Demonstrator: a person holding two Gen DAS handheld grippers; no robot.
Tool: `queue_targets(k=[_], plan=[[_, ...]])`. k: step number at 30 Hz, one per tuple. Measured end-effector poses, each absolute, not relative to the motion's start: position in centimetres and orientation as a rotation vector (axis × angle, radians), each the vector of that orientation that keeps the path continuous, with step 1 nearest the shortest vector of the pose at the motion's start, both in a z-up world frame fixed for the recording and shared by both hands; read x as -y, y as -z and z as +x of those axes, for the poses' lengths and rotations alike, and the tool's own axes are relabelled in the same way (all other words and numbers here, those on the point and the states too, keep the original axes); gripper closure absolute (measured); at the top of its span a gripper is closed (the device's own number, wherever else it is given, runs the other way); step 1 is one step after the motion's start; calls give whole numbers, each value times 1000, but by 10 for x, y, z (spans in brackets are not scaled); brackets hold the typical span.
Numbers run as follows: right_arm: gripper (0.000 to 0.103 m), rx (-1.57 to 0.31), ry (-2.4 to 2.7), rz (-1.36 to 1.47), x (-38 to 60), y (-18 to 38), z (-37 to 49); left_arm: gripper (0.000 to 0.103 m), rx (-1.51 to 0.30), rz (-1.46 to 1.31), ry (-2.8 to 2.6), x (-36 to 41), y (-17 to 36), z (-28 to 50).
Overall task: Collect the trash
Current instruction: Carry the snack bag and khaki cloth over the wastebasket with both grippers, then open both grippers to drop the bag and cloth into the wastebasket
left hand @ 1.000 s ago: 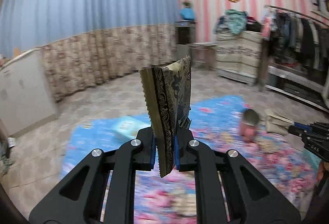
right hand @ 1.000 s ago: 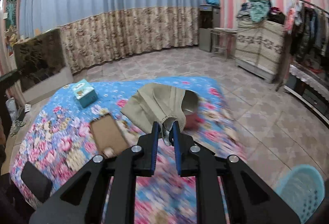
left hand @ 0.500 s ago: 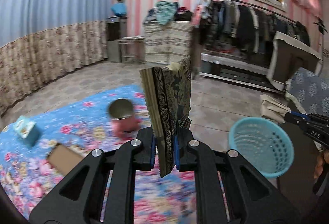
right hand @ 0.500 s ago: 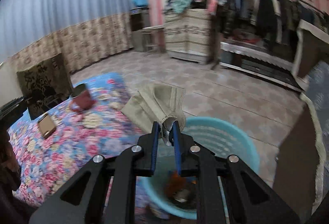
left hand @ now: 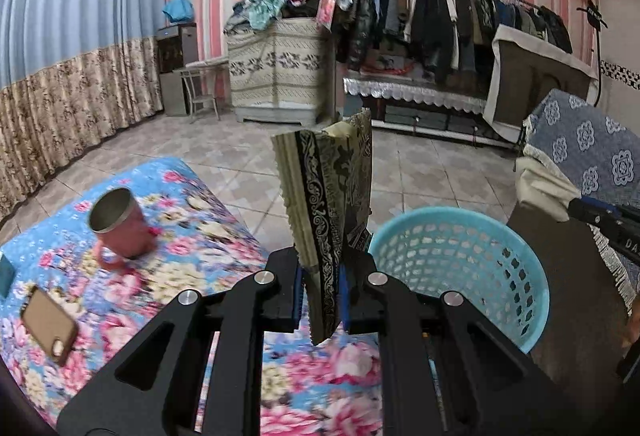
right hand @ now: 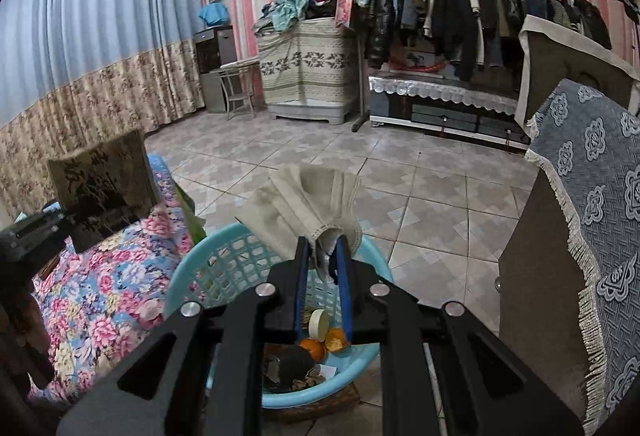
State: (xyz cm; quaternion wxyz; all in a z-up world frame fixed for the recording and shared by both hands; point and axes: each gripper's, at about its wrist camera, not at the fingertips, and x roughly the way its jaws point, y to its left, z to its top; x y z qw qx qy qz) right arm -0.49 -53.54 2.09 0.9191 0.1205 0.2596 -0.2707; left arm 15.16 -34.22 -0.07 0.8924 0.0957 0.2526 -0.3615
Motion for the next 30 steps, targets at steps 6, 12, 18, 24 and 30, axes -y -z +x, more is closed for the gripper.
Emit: queue_targets(k=[6,12,18,24,30], plan=[[89,-514,572,282,546,-6,-6,91,-557,256,789,383,20,152],[89,-533,583,305,554,10,-5,89,-560,322,853,419,33,141],[89,-539,603,318,561,13,-10,56,-572,340,882,439,39,132],[89,-551,603,326,560,17,-8,32,-555,324,848,432,32,132],[89,-582,572,317,551,27,9,8,-484,240,716,394,2,149]])
